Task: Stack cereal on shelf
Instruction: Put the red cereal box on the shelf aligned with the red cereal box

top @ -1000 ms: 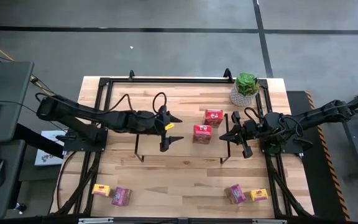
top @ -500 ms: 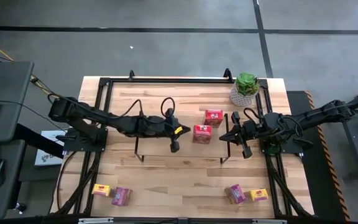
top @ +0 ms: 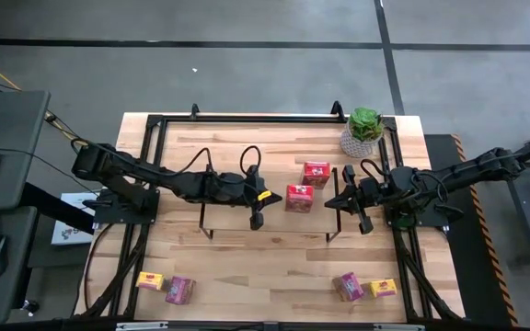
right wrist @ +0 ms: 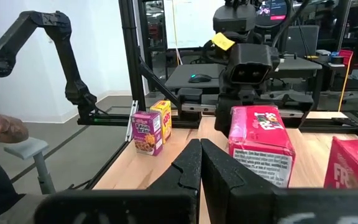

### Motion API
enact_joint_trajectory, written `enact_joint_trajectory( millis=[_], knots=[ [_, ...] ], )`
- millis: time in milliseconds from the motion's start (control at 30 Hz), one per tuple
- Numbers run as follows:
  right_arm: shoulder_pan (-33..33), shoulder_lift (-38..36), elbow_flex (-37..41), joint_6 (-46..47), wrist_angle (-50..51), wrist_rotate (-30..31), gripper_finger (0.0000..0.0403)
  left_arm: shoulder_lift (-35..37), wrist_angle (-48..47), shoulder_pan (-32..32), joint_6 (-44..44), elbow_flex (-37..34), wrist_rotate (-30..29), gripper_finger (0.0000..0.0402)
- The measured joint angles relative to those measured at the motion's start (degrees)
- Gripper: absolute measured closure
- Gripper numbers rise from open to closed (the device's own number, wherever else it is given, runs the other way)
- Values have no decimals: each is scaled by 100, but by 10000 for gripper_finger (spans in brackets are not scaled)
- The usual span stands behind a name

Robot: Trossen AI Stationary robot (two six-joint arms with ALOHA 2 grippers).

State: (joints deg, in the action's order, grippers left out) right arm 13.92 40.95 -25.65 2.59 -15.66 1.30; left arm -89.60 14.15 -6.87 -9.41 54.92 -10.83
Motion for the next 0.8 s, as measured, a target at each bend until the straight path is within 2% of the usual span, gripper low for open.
enact_joint_trajectory(
  millis=[167,300,500,667,800],
  knots=[
    [2,0,0,0,-2,0,403,2,111,7,-59,0,42,401],
    [2,0,0,0,0,0,403,2,68,7,-136,0,437,401],
    [1,0,0,-1,0,0,403,-9,99,7,-244,0,437,401],
    [0,1,0,-2,-2,0,403,-376,448,11,-323,18,713,401],
    [0,3,0,-2,-3,0,403,-711,569,35,-362,117,671,401]
  ],
)
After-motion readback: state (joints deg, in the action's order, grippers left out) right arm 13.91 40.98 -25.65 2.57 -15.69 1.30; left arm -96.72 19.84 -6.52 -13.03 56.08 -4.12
